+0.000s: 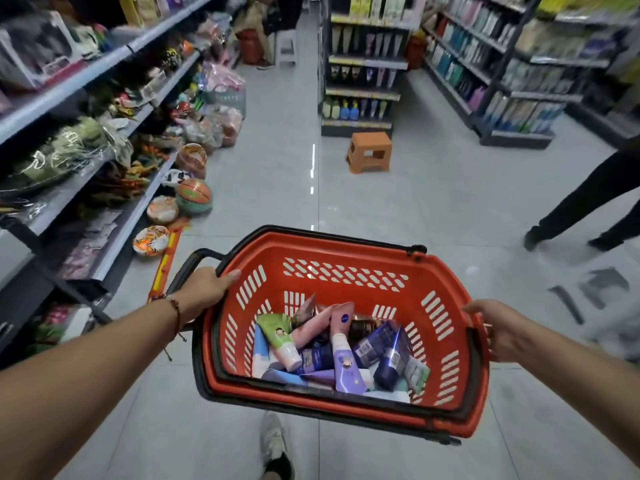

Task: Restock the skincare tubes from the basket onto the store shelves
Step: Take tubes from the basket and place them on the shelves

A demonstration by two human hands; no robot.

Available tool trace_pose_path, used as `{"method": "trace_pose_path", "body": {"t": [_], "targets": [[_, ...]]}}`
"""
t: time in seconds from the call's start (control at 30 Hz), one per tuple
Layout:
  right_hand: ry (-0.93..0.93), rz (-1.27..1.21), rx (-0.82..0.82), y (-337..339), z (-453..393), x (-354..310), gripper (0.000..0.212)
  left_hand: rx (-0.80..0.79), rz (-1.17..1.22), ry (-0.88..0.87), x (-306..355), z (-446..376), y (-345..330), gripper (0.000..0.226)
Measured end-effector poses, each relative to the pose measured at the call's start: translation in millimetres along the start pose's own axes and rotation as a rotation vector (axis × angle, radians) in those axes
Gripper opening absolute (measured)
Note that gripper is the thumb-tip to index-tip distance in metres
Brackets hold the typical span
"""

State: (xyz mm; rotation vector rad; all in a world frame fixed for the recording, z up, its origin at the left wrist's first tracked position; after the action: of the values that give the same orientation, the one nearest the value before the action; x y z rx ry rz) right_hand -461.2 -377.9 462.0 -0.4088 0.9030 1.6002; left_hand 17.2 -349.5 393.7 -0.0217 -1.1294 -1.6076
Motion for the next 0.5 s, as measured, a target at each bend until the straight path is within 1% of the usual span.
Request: {"method": "trace_pose_path", "body": {"t": [0.1,0.23,0.4,0.5], "targets": [[-0.028,0.014,0.018,-15.8,-39.5,-34.2,0.027,-0.024,-0.027,-0.019,36.2,-54.2,4.3,0.050],[-0.030,0.009,0.063,-31.0,-88.5,-86.6,0.035,-0.030,-0.083,-0.033,85.5,-107.7,21.3,0.052],[0.018,-0.018,0.035,-40.9,-143.0,-170.9,0.031,0.025,-0.135,-0.060,155.4,-160.4,49.6,0.053],[0.034,-0.032,0.012,-41.8,-183.9,-220.1,0.027,0.026,-0.113,-0.066,205.4,-196.7,60.7,0.055]]}}
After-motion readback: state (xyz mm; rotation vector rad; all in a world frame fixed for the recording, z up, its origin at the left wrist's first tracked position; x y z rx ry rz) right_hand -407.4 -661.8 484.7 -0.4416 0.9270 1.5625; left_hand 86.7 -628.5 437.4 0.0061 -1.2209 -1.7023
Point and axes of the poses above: each hand's wrist, its own z-axis away from the middle knuckle, its own y-axis out of the back of the hand, x = y × z, the point moved 3 cm from there along -z, towards the middle knuckle, and after that the axes turned 13 degrees about y, right-handed, at the moved point
